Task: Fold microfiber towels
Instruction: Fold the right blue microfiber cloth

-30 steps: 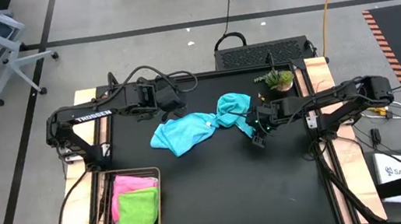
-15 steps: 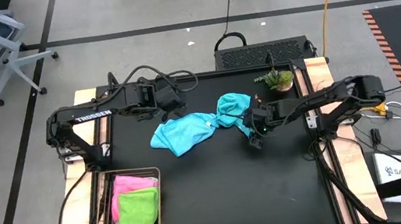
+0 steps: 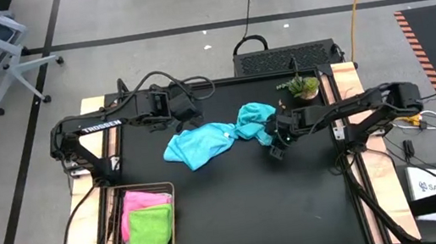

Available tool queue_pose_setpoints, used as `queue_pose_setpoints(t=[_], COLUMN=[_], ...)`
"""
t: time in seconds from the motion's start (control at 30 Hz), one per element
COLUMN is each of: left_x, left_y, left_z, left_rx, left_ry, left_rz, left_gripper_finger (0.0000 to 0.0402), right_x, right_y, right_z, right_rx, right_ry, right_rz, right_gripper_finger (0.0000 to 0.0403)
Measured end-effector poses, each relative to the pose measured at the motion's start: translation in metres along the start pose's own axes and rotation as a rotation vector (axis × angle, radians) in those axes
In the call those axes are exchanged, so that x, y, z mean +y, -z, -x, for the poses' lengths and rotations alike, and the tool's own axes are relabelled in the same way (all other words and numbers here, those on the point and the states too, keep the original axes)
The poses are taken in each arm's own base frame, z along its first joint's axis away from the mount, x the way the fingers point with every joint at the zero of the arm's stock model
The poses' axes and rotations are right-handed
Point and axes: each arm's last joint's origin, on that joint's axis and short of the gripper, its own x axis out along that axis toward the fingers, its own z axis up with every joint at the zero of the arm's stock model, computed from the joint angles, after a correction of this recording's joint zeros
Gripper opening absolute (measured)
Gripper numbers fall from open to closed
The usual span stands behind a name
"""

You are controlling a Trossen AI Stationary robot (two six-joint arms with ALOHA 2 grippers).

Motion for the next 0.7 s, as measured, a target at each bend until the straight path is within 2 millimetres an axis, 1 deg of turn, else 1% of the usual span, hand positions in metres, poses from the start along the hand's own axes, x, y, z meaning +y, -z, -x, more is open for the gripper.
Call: queue_pose_setpoints(t=[0.1,0.23,0.33,0.43,0.53,0.6,0.7], left_x=[0.000,0.000,0.000,0.000,0.002,0.003,0.002], left_y=[-0.001,-0.003,-0.006,-0.008,-0.009,-0.010,-0.012], left_z=[0.000,-0.001,-0.002,-0.004,-0.005,-0.006,-0.006], left_rx=[-0.003,-0.019,-0.035,-0.042,-0.040,-0.040,-0.047], left_ry=[0.002,0.011,0.022,0.026,0.020,0.018,0.044], left_rz=[0.017,0.050,0.070,0.085,0.092,0.091,0.081], left_gripper_finger=[0.0232,0.0232,0.0232,0.0232,0.0232,0.0232,0.0232], right_x=[0.007,0.014,0.017,0.018,0.019,0.018,0.013], right_y=[-0.011,-0.027,-0.033,-0.033,-0.029,-0.026,-0.021], right_z=[0.025,0.072,0.110,0.142,0.168,0.181,0.193], right_rx=[-0.100,-0.292,-0.441,-0.587,-0.707,-0.774,-0.847], right_ry=[-0.071,-0.162,-0.224,-0.298,-0.446,-0.479,-0.438], right_rz=[-0.011,-0.006,0.012,0.054,0.147,0.160,0.117], right_gripper_finger=[0.0004,0.0002,0.0002,0.0001,0.0001,0.0001,0.0001])
